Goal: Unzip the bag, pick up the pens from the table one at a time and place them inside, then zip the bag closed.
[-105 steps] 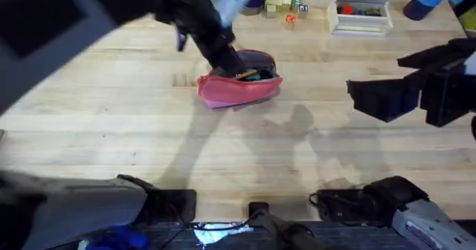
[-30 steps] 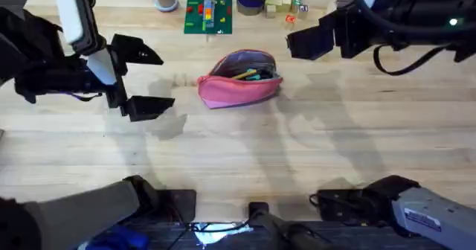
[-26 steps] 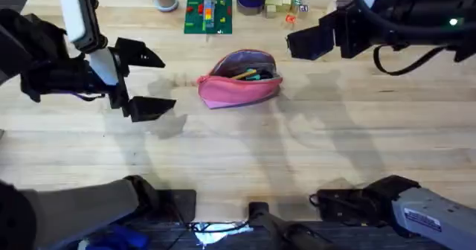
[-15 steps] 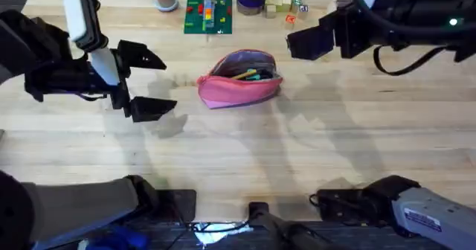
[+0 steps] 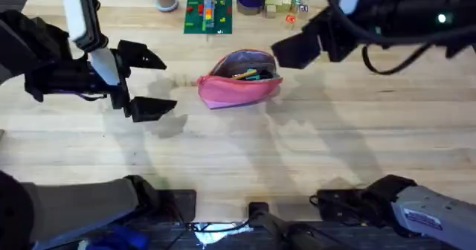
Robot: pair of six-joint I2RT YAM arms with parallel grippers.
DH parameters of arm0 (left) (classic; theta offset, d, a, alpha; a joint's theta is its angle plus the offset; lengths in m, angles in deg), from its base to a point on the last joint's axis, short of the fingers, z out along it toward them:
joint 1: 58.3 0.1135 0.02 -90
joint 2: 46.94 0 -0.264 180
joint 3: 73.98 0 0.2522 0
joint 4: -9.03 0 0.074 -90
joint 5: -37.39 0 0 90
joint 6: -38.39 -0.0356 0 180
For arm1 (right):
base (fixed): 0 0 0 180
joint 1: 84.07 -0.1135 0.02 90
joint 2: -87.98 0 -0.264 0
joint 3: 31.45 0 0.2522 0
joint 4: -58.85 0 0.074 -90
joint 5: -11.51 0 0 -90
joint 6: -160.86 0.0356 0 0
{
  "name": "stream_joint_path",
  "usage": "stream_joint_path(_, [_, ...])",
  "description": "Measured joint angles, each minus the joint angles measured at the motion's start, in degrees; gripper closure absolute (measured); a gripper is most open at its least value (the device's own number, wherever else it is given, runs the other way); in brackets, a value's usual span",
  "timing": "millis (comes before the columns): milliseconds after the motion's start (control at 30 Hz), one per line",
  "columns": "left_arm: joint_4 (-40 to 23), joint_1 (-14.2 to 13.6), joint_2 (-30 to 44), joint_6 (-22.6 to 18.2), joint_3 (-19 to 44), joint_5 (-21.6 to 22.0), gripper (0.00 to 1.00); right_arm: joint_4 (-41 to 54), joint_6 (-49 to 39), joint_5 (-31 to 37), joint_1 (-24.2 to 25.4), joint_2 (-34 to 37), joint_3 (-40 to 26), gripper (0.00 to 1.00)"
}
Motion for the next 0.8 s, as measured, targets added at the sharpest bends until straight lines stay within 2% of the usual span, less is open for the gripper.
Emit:
stream_joint_path(233, [0.0, 0.0, 0.0, 0.0, 0.0, 0.0, 0.05, 8.5, -3.0, 1.2, -6.0, 10.3, -12.8, 0.006])
stream_joint_path(400, [0.0, 0.0, 0.0, 0.0, 0.0, 0.0, 0.051, 11.3, -5.7, 1.8, -10.2, 16.1, -19.9, 0.006])
stream_joint_path(567, [0.0, 0.0, 0.0, 0.0, 0.0, -0.1, 0.051, 11.4, -8.1, 2.2, -14.8, 19.1, -23.6, 0.006])
stream_joint_path(800, [0.0, 0.0, 0.0, 0.0, 0.0, -0.2, 0.051, 11.4, -12.1, 2.4, -20.5, 22.0, -24.0, 0.006])
